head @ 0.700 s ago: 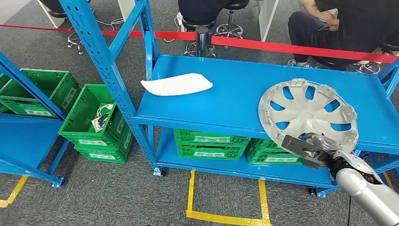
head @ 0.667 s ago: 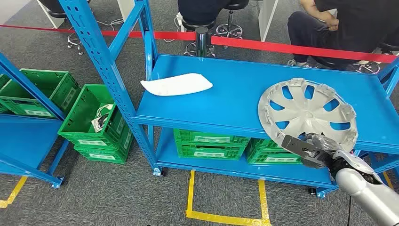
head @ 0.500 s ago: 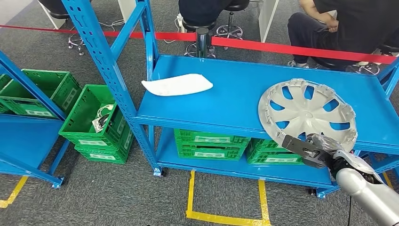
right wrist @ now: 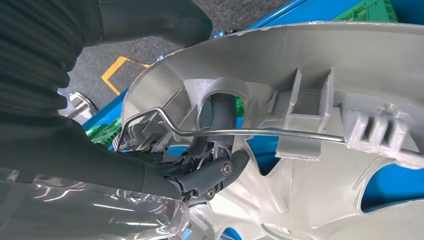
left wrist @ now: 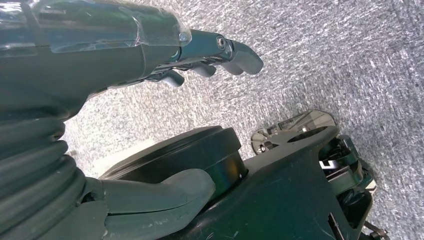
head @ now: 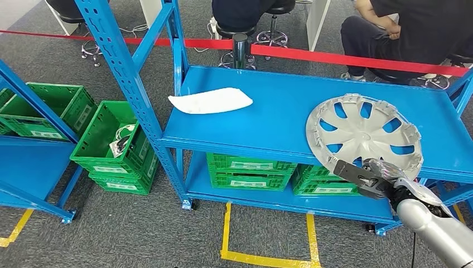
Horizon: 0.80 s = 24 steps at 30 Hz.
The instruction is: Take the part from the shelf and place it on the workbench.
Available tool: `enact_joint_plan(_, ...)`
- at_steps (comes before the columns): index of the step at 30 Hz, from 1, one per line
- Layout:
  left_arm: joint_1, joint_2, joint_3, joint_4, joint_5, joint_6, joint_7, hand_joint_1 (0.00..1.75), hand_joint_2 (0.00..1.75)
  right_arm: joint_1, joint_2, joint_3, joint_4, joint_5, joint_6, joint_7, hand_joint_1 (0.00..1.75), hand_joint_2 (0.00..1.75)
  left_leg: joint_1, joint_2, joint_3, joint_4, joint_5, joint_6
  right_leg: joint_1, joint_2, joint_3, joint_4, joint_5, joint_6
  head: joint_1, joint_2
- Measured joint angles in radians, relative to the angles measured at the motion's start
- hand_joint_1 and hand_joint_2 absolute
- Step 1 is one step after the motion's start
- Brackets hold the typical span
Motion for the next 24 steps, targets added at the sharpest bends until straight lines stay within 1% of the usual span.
enact_joint_plan(14,0.000,0.002,-0.005,0.000,0.001,0.007,-0.003,0.00,1.75,-0.006,0.024,0.006,0.008,0.030,-0.029,-0.030,1.75,1.75,0.000,0.003,0.000,0.000,0.000,0.000,0.000,0.002,0.000,0.000,0.000,0.000,0.000,0.000)
enact_joint_plan(20,0.001,0.002,-0.010,0.000,0.008,0.012,-0.007,0.00,1.75,-0.005,0.041,0.007,-0.021,0.061,-0.132,-0.105,1.75,1.75,0.000,0.004,-0.001,0.000,0.000,0.000,0.000,0.001,0.000,0.001,0.000,0.000,0.000,0.000)
enact_joint_plan(24,0.004,0.002,-0.012,0.000,0.010,0.019,-0.011,0.00,1.75,-0.001,0.067,-0.013,-0.085,0.089,-0.257,-0.172,1.75,1.75,0.000,0.008,-0.001,0.000,0.000,0.000,0.000,0.001,-0.001,0.002,0.000,0.000,0.000,0.000)
